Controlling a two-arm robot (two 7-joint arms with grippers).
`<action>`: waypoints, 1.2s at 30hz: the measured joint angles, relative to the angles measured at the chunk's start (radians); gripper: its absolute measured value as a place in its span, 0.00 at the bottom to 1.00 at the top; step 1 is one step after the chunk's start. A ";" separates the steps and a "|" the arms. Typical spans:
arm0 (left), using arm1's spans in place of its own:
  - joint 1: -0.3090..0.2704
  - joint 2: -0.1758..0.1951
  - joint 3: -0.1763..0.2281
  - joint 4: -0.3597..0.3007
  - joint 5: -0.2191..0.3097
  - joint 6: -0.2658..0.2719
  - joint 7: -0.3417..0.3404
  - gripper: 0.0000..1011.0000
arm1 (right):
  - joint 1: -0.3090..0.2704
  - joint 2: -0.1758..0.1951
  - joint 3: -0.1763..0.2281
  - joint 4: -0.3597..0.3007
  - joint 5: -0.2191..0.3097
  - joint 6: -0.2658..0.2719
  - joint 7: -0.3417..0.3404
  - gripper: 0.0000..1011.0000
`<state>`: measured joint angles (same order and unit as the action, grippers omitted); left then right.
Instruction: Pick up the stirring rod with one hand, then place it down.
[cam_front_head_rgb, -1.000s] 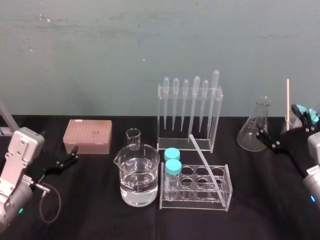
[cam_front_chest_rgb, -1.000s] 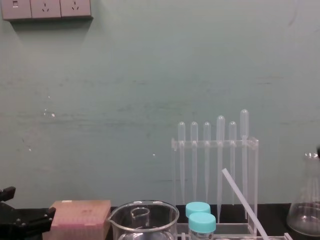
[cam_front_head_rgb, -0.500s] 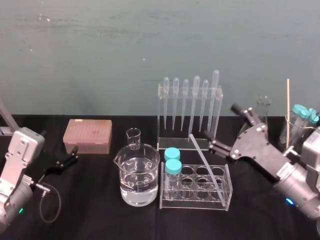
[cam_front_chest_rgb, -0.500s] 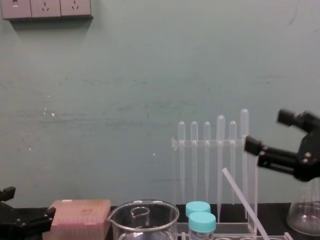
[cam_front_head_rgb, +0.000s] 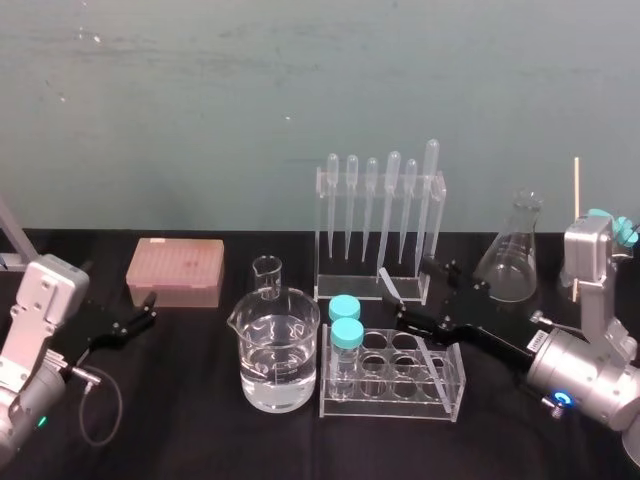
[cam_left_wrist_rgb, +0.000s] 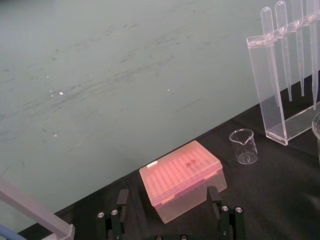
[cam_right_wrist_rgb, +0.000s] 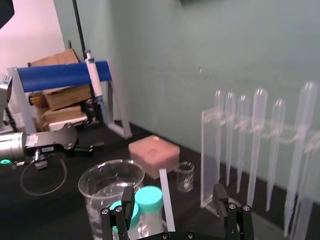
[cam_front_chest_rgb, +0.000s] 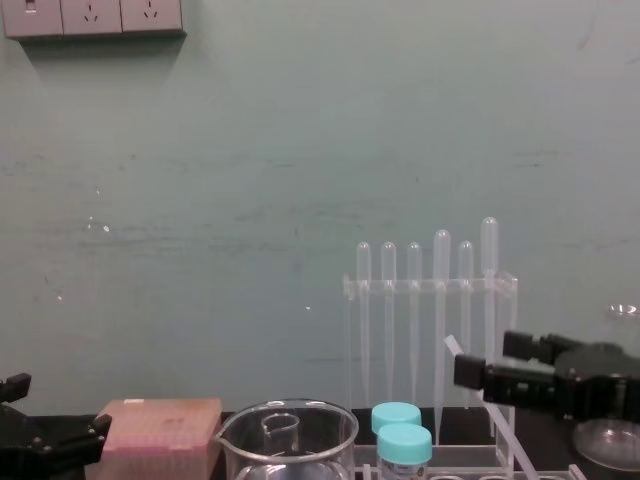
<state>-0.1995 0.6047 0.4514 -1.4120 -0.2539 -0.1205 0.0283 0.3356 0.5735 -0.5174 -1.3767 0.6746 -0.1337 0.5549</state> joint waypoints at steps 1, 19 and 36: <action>0.000 0.000 0.000 0.000 0.000 0.000 0.000 0.99 | 0.006 -0.003 -0.001 0.008 0.006 0.014 0.009 0.99; 0.000 0.000 0.000 0.000 0.000 0.000 0.000 0.99 | 0.052 -0.036 -0.015 0.083 0.026 0.146 0.075 0.99; 0.000 0.000 0.000 0.000 0.000 0.000 0.000 0.99 | 0.051 -0.034 -0.013 0.079 0.026 0.139 0.074 0.75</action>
<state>-0.1995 0.6047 0.4514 -1.4120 -0.2539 -0.1205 0.0283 0.3862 0.5390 -0.5307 -1.2972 0.7007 0.0054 0.6288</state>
